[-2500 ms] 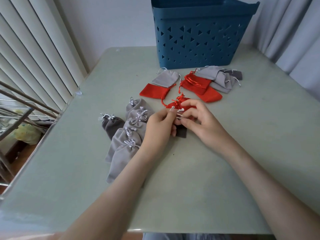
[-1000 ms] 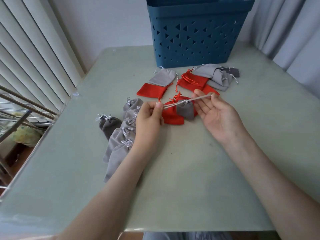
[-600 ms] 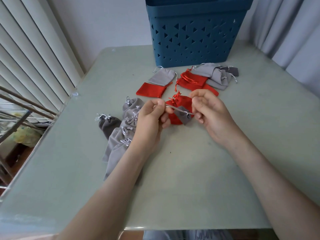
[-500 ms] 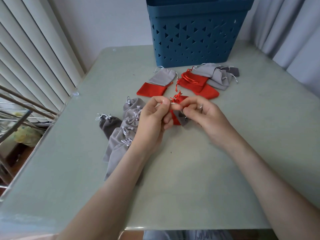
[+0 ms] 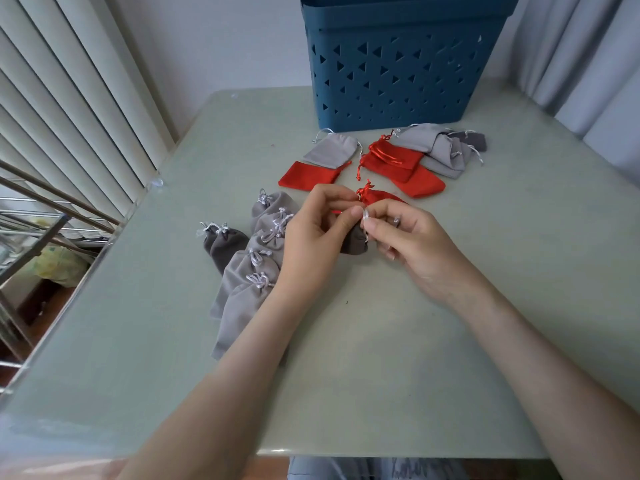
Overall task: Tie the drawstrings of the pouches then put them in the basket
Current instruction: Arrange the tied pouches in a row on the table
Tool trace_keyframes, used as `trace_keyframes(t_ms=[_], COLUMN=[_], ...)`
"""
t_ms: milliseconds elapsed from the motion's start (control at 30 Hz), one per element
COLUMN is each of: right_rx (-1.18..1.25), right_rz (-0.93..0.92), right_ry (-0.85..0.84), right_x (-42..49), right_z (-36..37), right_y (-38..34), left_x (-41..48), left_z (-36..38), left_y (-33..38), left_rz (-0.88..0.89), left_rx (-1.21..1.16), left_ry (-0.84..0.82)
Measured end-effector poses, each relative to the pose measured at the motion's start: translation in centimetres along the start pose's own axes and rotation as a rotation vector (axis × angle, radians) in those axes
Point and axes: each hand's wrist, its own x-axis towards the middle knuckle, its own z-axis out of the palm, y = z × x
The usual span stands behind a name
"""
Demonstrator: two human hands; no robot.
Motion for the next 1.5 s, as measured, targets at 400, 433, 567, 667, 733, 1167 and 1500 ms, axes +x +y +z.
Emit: trace_keyframes(t_ms=[400,433,567,667,733,1167,1500], right_rx=[-0.042,-0.056,-0.006,-0.052,-0.091,-0.233,-0.347], right_rz=[-0.096,-0.092,-0.12,-0.149,-0.172,-0.225,-0.176], right_ry=[0.059,0.059,0.092,0.076,0.084,0.101,0.086], right_x=[-0.1,-0.1,0.0,0.0,0.0,0.0,0.4], right_z=[0.2,0.2,0.4,0.4,0.4,-0.3,-0.5], right_y=[-0.1,0.0,0.1,0.1,-0.1,-0.1,0.2], left_x=[0.3,0.2,0.3,0.3,0.3,0.2,0.6], left_z=[0.1,0.1,0.2,0.2,0.2,-0.1,-0.2], left_y=[-0.6,-0.5,-0.8,-0.9,-0.9,-1.2,-1.0], left_rz=[0.028,0.029,0.027,0.036,0.037,0.117,-0.149], left_rx=[0.271,0.26,0.235,0.257,0.272,0.377,-0.014], left_ry=[0.029,0.03,0.023,-0.004,-0.033,-0.191,-0.051])
